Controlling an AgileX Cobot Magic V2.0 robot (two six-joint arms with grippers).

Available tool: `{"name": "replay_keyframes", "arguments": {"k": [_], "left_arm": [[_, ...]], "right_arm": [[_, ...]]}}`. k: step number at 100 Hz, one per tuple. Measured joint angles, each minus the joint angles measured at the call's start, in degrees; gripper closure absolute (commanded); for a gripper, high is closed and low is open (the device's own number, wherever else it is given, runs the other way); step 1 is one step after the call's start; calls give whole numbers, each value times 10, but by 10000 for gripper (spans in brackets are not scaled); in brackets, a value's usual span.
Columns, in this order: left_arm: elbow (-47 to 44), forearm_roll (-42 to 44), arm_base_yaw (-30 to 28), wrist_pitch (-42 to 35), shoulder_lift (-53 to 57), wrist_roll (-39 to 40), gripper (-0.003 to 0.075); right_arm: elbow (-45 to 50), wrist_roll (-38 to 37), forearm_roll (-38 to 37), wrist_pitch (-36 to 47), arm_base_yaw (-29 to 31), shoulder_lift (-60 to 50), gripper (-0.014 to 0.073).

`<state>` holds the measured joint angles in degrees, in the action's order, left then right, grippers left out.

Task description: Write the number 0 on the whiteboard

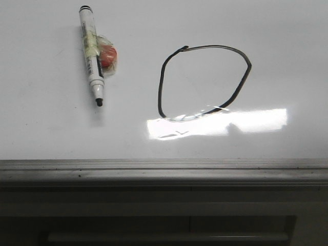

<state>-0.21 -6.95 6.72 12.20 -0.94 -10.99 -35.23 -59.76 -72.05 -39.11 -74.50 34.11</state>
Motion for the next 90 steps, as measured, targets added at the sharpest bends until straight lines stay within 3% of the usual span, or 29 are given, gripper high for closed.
{"name": "replay_keyframes", "arguments": {"k": [12, 90], "left_arm": [[0, -3, -27, 65, 11, -1, 740], [0, -14, -31, 67, 11, -2, 740]], "right_arm": [[0, 0, 0, 1, 0, 0, 663], [0, 0, 0, 1, 0, 0, 663]]}}
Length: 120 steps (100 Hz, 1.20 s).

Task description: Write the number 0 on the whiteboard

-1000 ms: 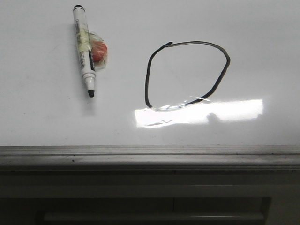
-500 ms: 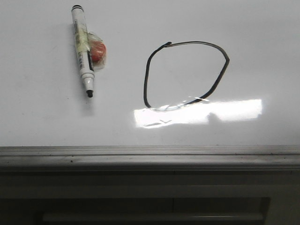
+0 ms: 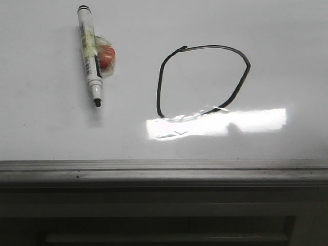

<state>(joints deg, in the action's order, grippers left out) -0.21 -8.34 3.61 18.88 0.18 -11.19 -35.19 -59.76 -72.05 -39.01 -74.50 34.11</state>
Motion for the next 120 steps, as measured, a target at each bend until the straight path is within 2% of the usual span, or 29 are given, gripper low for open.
{"name": "replay_keyframes", "arguments": {"k": [19, 30, 39, 51, 63, 73, 81, 88, 106, 120], "left_arm": [[0, -1, 0, 0, 0, 0, 740], [0, -1, 0, 0, 0, 0, 740], [0, -1, 0, 0, 0, 0, 740], [0, -1, 0, 0, 0, 0, 740], [0, -1, 0, 0, 0, 0, 740], [0, -1, 0, 0, 0, 0, 740], [0, -1, 0, 0, 0, 0, 740], [0, -1, 0, 0, 0, 0, 740], [0, -1, 0, 0, 0, 0, 740], [0, -2, 0, 0, 0, 0, 740]], "right_arm": [[21, 0, -7, -24, 10, 0, 663], [50, 0, 3, 2, 58, -3, 663], [59, 11, 45, 50, 110, -10, 663], [60, 128, 123, 132, 191, -21, 663], [78, 272, 278, 204, 294, -32, 663], [130, 375, 375, 281, 389, -43, 663], [184, 416, 419, 349, 459, -61, 663], [237, 431, 456, 376, 502, -94, 663], [346, 442, 521, 339, 587, -251, 663], [359, 475, 573, 256, 622, -339, 663]]}}
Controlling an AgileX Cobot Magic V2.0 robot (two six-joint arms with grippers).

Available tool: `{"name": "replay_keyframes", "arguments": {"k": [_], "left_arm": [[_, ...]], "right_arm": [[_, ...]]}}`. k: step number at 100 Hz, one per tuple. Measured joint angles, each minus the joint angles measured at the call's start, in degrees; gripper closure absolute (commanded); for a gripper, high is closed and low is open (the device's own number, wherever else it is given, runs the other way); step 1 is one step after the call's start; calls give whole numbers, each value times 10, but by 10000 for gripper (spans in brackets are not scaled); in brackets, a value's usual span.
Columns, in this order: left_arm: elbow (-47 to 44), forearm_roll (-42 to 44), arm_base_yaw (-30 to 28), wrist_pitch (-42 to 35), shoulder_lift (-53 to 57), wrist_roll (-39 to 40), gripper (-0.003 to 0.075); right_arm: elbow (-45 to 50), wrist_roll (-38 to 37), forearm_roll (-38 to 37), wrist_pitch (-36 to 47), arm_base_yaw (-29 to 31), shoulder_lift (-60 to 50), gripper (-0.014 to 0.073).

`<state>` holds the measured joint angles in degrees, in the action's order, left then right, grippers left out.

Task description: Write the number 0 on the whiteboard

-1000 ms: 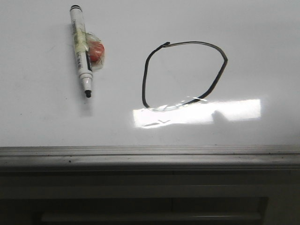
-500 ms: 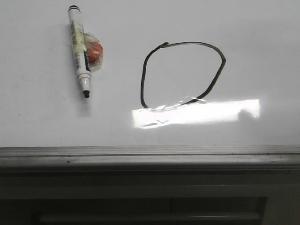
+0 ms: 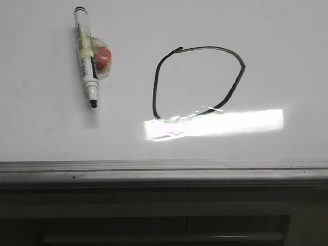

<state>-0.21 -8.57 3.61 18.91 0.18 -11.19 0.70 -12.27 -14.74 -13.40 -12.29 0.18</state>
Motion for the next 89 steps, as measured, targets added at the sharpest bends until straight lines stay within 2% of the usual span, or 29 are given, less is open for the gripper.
{"name": "replay_keyframes", "arguments": {"k": [11, 26, 89], "left_arm": [[0, -1, 0, 0, 0, 0, 740], [0, -1, 0, 0, 0, 0, 740], [0, -1, 0, 0, 0, 0, 740]], "right_arm": [[0, 21, 21, -49, 4, -5, 663], [0, 45, 24, -49, 4, -7, 663], [0, 48, 26, -50, 4, -7, 663]]}}
